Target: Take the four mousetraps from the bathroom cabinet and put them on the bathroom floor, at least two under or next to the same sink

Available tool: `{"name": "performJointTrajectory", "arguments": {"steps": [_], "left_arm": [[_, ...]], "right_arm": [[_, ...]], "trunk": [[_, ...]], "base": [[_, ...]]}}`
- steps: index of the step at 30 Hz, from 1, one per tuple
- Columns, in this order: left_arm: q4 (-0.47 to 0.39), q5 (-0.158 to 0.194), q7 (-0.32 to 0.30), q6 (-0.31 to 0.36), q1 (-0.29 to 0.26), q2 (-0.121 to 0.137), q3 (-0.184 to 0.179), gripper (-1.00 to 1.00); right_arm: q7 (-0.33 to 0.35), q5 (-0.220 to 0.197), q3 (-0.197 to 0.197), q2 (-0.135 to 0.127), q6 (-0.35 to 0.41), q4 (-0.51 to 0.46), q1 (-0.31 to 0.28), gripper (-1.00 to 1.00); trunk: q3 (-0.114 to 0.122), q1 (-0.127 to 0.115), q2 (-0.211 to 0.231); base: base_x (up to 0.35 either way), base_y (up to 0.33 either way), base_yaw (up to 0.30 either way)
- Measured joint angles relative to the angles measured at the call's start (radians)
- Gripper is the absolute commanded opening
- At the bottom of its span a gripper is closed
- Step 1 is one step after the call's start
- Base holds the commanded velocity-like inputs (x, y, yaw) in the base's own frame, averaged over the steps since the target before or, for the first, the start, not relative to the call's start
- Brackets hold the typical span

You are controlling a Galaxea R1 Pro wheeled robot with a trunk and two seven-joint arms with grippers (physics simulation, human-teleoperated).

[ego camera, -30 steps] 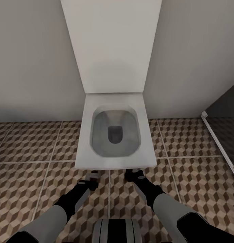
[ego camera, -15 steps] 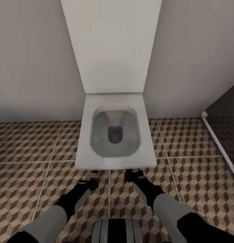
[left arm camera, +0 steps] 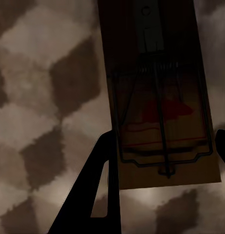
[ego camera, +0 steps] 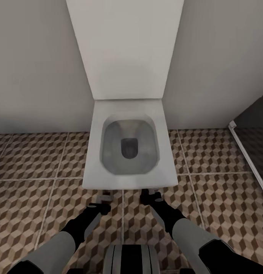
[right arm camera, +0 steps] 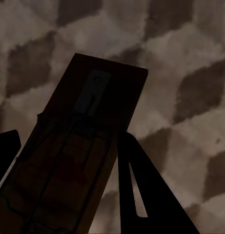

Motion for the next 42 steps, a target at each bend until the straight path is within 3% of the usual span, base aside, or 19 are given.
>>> {"name": "performJointTrajectory", "arguments": {"steps": [4, 39, 40, 42], "left_arm": [[-0.001, 0.000, 0.000, 0.000, 0.000, 0.000, 0.000, -1.00], [-0.001, 0.000, 0.002, -0.004, 0.000, 0.001, 0.000, -1.00], [-0.003, -0.001, 0.001, -0.006, 0.000, 0.001, 0.000, 1.00], [-0.004, -0.002, 0.002, -0.008, 0.000, 0.001, -0.001, 1.00]], "right_arm": [[0.000, 0.000, 0.000, 0.000, 0.000, 0.000, 0.000, -1.00], [0.003, 0.000, 0.000, 0.000, 0.000, 0.000, 0.000, -1.00], [0.003, 0.000, 0.000, 0.000, 0.000, 0.000, 0.000, -1.00], [0.003, 0.000, 0.000, 0.000, 0.000, 0.000, -0.001, -1.00]], "trunk": [[-0.015, 0.002, -0.001], [-0.016, 0.002, -0.001], [-0.016, 0.002, -0.001], [-0.016, 0.002, -0.001]], "base": [[0.000, 0.000, 0.000], [0.000, 0.000, 0.000], [0.000, 0.000, 0.000], [0.000, 0.000, 0.000]]}}
